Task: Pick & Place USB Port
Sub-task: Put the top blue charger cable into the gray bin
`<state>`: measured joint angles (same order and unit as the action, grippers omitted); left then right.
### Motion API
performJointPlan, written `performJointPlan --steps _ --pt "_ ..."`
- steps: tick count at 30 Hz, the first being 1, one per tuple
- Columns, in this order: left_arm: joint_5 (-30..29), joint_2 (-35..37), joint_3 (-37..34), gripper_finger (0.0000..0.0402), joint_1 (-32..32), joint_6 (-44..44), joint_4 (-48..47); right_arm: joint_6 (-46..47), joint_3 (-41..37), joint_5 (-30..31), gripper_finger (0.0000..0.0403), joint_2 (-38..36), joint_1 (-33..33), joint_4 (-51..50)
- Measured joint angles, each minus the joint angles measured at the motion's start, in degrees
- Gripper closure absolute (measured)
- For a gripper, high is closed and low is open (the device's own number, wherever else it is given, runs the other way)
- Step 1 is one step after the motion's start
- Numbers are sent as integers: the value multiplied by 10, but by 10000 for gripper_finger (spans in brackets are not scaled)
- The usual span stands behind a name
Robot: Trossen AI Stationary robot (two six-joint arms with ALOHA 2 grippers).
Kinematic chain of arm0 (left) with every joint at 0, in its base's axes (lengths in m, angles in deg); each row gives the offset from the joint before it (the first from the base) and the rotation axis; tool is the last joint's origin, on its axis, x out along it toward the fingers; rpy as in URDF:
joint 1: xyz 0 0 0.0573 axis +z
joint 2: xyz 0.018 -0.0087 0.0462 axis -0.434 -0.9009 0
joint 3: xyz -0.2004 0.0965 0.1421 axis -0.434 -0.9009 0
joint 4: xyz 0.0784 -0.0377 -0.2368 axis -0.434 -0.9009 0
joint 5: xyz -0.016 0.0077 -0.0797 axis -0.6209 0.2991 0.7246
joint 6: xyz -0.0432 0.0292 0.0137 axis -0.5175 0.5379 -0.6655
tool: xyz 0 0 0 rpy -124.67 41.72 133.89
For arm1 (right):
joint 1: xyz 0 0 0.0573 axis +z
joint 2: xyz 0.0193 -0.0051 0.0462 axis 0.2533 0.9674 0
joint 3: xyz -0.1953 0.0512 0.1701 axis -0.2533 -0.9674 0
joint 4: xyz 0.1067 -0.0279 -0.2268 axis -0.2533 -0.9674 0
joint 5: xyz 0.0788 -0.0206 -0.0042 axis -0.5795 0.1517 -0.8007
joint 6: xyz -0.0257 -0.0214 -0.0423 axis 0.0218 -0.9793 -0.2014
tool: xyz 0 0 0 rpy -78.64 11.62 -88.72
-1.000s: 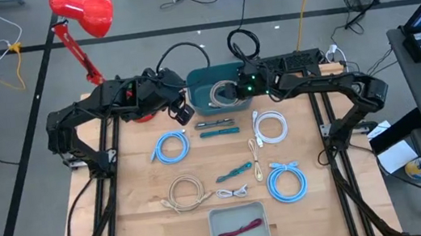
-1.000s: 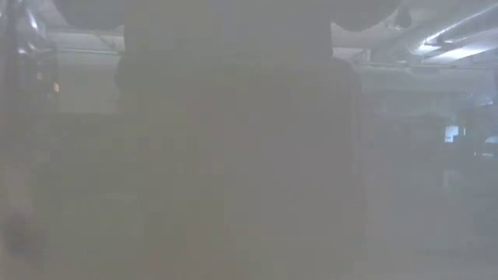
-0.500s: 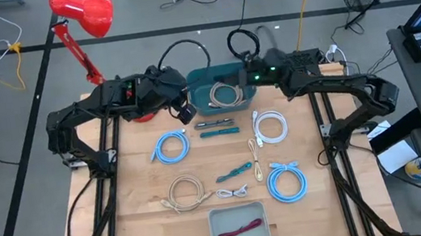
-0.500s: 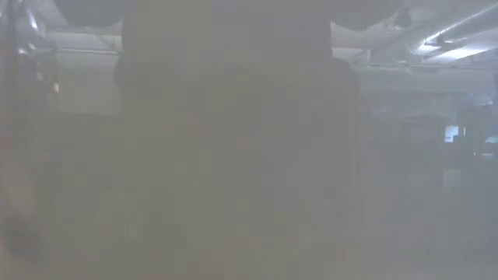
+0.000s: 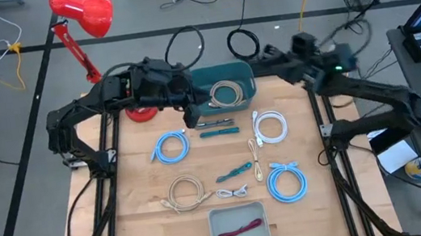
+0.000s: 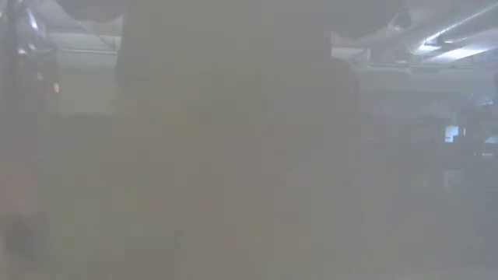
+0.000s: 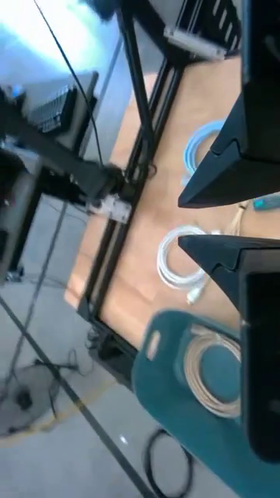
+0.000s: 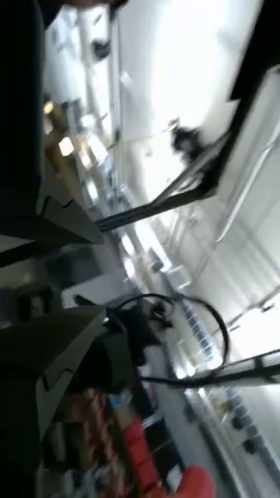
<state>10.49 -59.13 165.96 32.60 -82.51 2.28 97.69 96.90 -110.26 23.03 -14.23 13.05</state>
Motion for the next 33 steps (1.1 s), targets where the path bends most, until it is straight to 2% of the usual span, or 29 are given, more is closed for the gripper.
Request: performJointPlan --steps 3,7,10,13,15,17,18,22,24,29,33 --pt "-29 0 0 335 4 -8 -8 -119 0 53 273 -91 27 -201" --pt "-80 0 0 335 2 -27 1 -251 0 199 273 -198 85 -427" --pt "-161 0 0 335 -5 -78 7 -295 0 297 273 -245 144 -520" --pt "-281 0 -4 335 -35 -109 8 -311 0 379 273 -262 206 -580" --pt "-321 1 -21 335 -57 -108 16 -321 0 425 273 -258 248 -609" --pt "-312 1 -49 335 -72 -101 18 -331 0 467 273 -242 289 -629" --pt "-289 0 -67 335 -78 -98 26 -336 0 484 273 -231 309 -633" --pt "-142 19 -170 335 -102 -97 101 -369 0 534 273 -170 379 -638" --pt "-99 31 -227 335 -120 -110 172 -392 -1 548 273 -140 404 -644" --pt "-108 80 -367 335 -146 -127 291 -450 0 550 273 -90 430 -651" --pt "-126 109 -433 335 -142 -135 317 -465 -1 549 273 -68 428 -672"
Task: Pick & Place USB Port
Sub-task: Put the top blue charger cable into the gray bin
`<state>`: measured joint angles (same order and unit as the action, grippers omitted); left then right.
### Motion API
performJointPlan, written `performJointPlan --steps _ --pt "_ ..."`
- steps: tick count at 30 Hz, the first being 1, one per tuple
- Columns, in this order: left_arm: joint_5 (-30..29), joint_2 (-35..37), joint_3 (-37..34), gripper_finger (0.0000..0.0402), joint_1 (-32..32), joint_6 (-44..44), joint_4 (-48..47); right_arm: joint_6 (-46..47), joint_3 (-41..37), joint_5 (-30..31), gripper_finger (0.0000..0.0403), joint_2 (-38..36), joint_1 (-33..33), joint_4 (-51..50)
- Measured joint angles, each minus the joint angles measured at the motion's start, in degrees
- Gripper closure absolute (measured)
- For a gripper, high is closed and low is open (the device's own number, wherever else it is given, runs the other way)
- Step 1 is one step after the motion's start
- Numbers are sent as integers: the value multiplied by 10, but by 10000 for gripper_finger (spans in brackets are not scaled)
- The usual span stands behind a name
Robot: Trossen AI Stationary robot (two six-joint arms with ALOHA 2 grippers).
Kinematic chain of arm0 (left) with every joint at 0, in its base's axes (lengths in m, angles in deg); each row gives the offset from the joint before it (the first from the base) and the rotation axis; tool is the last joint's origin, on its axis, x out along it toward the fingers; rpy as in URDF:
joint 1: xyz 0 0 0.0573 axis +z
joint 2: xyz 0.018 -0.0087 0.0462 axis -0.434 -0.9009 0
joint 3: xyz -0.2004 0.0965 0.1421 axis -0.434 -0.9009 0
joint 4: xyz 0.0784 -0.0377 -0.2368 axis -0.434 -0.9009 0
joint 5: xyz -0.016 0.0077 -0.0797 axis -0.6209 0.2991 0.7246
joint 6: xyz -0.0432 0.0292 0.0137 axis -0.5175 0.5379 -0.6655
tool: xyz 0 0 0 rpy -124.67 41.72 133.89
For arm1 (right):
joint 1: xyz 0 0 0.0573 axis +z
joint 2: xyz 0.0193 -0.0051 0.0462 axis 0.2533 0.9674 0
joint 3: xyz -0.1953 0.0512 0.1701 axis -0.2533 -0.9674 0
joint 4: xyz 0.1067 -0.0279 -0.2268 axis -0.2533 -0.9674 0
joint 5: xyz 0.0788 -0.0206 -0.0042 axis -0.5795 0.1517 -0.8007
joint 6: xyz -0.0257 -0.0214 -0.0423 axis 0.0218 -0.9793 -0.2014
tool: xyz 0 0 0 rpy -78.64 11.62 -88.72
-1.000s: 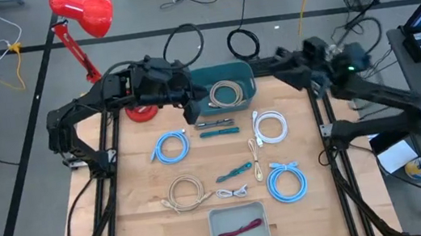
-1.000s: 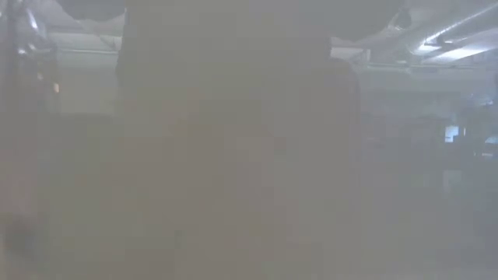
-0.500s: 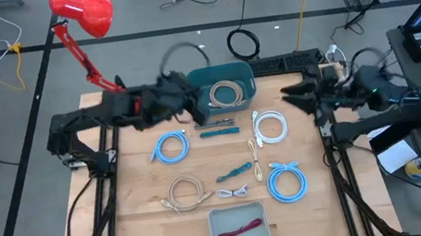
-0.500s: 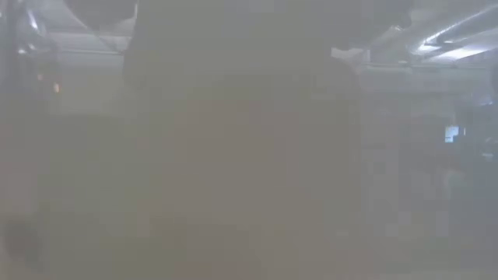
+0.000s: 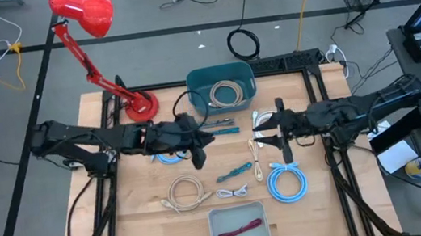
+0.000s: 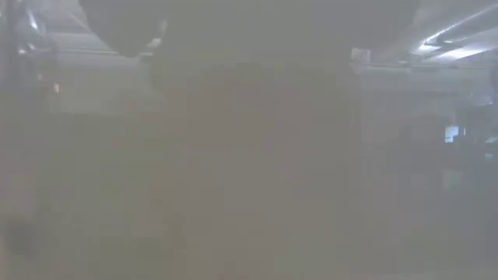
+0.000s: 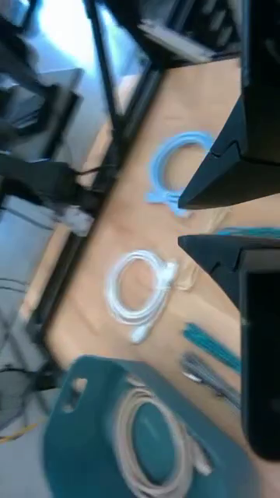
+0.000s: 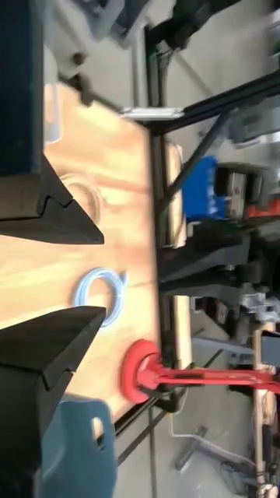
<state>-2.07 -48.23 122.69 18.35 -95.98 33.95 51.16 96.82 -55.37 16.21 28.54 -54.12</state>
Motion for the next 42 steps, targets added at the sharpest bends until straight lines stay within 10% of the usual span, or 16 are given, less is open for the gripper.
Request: performJointPlan --steps 15,42 --pt "17 13 -42 335 27 -117 -13 1 -107 74 277 3 -57 -79" --pt "76 13 -42 335 143 119 -215 241 -247 27 284 28 -105 41"
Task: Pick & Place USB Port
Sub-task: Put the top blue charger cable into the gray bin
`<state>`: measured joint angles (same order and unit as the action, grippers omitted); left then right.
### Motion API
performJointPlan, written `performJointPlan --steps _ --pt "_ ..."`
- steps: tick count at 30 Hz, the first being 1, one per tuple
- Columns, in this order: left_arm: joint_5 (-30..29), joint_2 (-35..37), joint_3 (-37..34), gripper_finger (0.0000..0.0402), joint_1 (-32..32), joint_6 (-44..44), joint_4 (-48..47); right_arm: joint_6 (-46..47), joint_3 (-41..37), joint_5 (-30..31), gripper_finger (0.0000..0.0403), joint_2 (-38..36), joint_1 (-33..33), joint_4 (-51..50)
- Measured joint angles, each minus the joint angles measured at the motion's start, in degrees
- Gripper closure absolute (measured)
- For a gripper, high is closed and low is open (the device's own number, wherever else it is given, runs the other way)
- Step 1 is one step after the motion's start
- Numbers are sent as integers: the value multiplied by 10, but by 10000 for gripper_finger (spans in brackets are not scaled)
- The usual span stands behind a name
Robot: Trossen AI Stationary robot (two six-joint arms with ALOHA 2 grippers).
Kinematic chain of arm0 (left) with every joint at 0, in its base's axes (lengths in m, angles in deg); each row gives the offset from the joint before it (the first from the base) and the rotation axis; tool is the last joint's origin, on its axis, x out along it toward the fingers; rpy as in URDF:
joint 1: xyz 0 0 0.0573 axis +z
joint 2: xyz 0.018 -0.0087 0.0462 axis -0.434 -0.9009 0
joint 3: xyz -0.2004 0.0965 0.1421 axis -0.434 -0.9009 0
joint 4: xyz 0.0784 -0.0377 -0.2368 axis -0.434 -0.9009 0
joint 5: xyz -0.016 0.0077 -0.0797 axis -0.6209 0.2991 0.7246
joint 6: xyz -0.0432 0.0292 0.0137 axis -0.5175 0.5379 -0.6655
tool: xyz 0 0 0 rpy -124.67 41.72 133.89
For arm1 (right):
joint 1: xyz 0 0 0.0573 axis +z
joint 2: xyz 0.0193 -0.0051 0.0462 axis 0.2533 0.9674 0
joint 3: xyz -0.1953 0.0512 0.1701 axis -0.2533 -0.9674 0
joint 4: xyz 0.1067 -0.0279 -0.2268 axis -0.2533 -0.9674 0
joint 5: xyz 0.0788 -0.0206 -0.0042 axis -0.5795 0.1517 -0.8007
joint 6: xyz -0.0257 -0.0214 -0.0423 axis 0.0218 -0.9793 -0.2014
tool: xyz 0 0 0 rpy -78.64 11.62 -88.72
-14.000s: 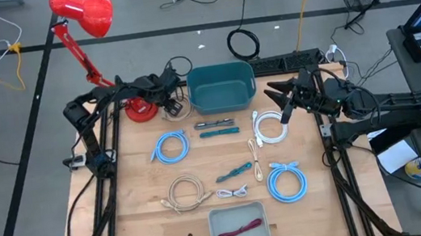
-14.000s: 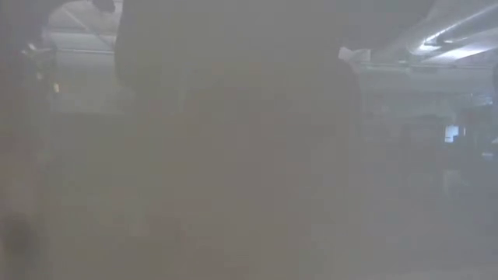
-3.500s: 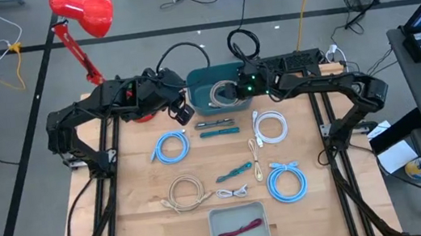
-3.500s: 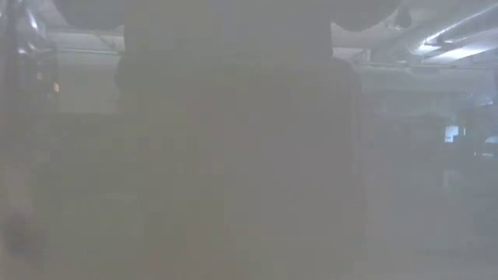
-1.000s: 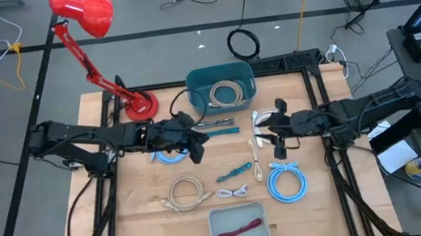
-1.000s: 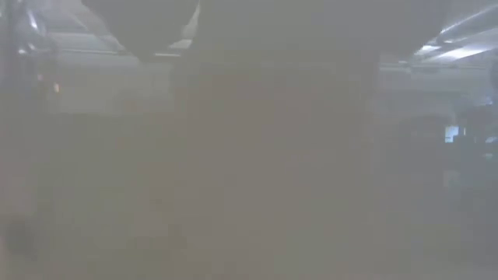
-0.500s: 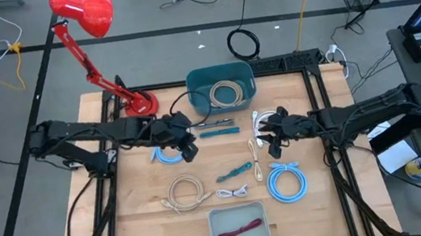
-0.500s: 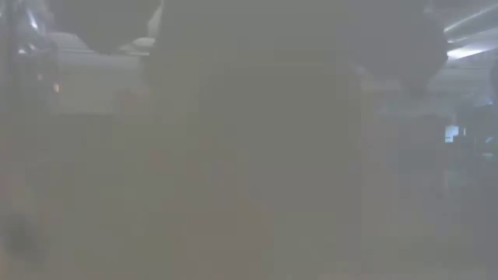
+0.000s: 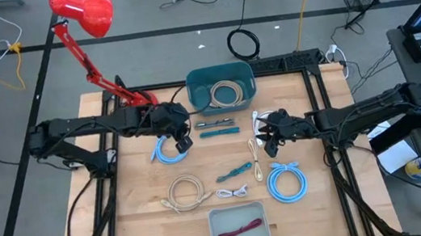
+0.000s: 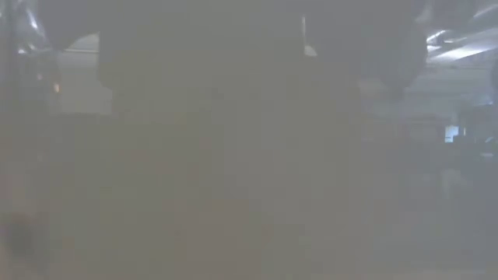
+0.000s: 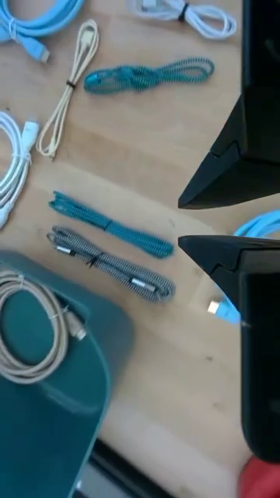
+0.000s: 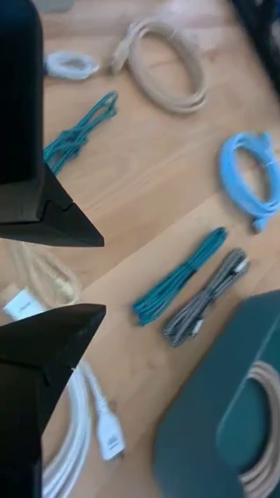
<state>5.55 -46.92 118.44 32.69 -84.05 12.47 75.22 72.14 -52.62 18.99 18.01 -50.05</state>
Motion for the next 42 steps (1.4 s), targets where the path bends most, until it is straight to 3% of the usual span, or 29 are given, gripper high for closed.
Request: performJointPlan --steps 5,12,20,31,34,42 --pt "11 -10 -2 334 11 56 9 -27 0 -15 285 0 0 11" --pt "101 -94 -3 335 11 110 16 -35 0 -15 285 -1 0 20" --pt "85 -170 3 334 0 124 55 -56 0 -42 285 -5 0 62" --pt "90 -177 6 333 38 146 122 -39 0 -30 286 -20 0 45" --pt "113 -188 7 316 55 147 130 -33 0 -30 287 -24 0 36" --pt "107 -212 15 230 63 184 124 -18 1 -30 287 -43 0 32"
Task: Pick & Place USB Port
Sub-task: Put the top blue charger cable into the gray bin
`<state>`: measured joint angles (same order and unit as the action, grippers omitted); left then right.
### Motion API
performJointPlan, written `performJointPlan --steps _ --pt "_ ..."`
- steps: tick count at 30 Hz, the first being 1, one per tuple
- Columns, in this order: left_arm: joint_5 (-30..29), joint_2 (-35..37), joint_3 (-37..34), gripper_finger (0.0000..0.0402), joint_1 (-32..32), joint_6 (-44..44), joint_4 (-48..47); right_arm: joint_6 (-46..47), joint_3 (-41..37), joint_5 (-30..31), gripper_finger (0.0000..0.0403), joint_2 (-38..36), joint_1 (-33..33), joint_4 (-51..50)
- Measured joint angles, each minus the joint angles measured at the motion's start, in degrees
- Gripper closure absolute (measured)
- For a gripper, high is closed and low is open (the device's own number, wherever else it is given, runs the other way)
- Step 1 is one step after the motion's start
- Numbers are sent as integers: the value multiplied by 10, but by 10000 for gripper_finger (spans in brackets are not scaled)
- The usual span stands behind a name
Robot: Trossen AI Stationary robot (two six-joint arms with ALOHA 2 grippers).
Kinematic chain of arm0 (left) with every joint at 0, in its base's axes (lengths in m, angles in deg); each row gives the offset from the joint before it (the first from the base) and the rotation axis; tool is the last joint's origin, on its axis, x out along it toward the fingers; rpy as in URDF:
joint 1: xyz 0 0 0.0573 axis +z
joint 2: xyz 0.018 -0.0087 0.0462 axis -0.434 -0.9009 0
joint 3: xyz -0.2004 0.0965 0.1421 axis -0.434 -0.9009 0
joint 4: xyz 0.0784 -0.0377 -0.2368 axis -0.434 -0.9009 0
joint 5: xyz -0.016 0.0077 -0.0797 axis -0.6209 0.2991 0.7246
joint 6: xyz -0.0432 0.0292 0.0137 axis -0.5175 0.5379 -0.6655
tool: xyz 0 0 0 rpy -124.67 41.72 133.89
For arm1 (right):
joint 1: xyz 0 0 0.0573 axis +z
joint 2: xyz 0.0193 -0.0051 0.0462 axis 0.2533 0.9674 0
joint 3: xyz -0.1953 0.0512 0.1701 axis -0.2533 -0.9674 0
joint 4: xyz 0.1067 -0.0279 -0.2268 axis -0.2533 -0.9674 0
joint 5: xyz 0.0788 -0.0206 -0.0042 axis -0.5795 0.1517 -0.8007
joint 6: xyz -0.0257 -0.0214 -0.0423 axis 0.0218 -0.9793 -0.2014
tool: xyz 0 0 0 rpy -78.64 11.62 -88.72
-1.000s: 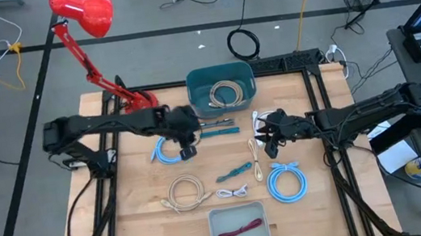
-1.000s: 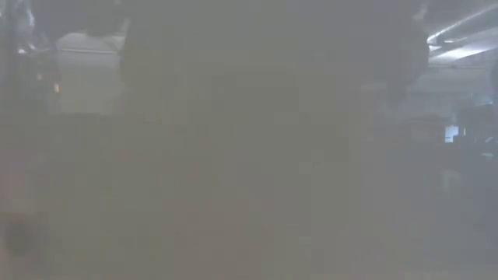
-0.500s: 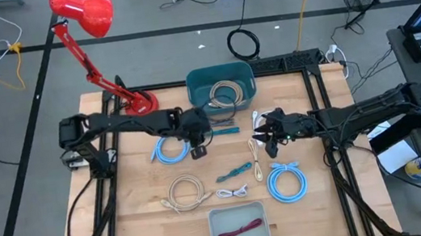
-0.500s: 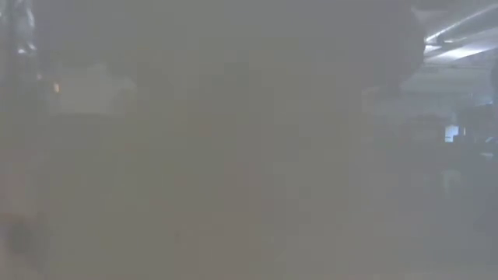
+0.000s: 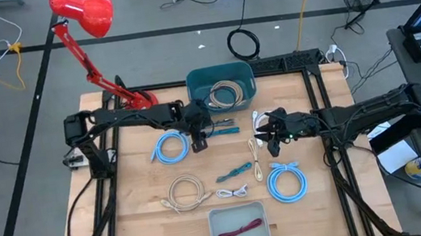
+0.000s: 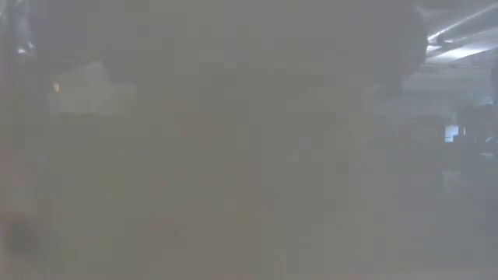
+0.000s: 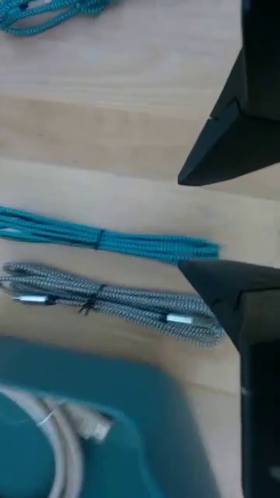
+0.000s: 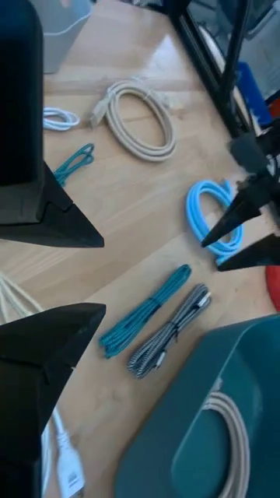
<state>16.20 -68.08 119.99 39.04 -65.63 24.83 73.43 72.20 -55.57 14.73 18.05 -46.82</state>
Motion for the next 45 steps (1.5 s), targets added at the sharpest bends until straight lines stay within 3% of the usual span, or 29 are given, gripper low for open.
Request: performJointPlan --steps 6,14,20,33,45 --pt "-21 -27 26 230 -4 28 11 5 -1 1 287 -11 0 -9" --pt "-40 -107 107 275 -6 34 -70 9 0 1 287 -19 0 -17" --pt "-57 -134 167 301 -8 75 -68 19 0 -1 287 -22 1 -12" --pt "-56 -134 168 270 31 95 -104 14 0 -1 287 -22 1 -13" --pt "-40 -150 168 275 30 103 -124 10 -3 -1 287 -22 1 -11"
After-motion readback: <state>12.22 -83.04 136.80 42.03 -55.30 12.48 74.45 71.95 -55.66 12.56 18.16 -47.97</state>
